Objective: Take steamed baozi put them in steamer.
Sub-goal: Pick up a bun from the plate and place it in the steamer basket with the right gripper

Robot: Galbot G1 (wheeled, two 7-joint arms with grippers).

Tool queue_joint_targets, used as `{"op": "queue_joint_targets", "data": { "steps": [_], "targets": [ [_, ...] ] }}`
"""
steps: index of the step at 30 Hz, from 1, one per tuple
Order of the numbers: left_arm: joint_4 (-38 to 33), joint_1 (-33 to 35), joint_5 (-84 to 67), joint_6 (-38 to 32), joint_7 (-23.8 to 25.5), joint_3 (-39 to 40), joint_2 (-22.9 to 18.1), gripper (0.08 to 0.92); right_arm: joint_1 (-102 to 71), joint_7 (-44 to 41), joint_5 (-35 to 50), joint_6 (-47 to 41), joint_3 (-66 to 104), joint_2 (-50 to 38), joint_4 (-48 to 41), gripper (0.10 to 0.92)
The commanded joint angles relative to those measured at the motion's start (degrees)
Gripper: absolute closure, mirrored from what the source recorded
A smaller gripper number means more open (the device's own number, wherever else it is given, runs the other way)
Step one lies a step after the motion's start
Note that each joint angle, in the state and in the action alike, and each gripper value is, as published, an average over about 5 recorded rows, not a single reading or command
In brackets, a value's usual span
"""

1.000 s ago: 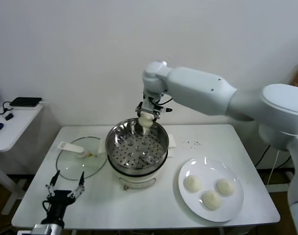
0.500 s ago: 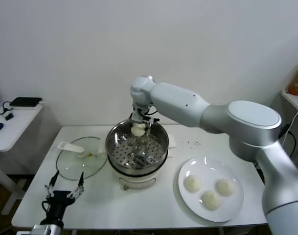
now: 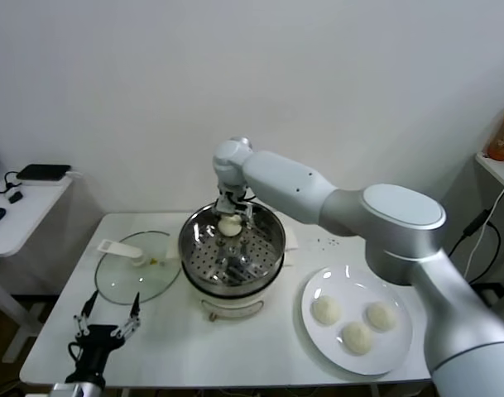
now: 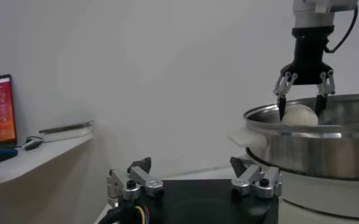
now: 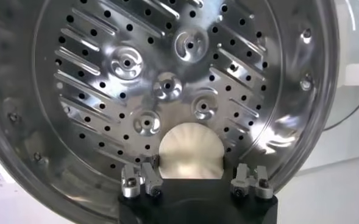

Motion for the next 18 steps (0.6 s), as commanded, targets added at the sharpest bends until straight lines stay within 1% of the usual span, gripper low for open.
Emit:
{"op": "queue_joint_targets", "data": {
  "steps": [1,5,10,12,18],
  "targets": [
    [0.0,0.1,0.0,0.0,0.0,0.0,-0.1,0.177,-0.6,0.0,-1.7,0.5,0.5,0.9,-1.2,0.344],
    [-0.1,0.1,0.1,0.0,0.0,0.1,-0.2,0.177,-0.8,-0.2,-1.7,0.5,0.7,0.8,-1.4,0.330],
    [0.0,0.3,0.0,-0.1,0.0,0.0,-0.3,0.177,-0.9,-0.1,-1.5,0.6,0.9,0.9,-1.6,0.236],
    [-0.1,0.4,0.0,-0.1,0.0,0.0,-0.3,0.177,-1.0,-0.2,-1.3,0.8,1.1,1.0,-1.7,0.212],
    [-0.4,0.7,0.1,-0.1,-0.1,-0.2,-0.5,0.177,-0.2,-1.2,1.2,1.4,1.8,0.1,-0.9,0.203]
  ]
}}
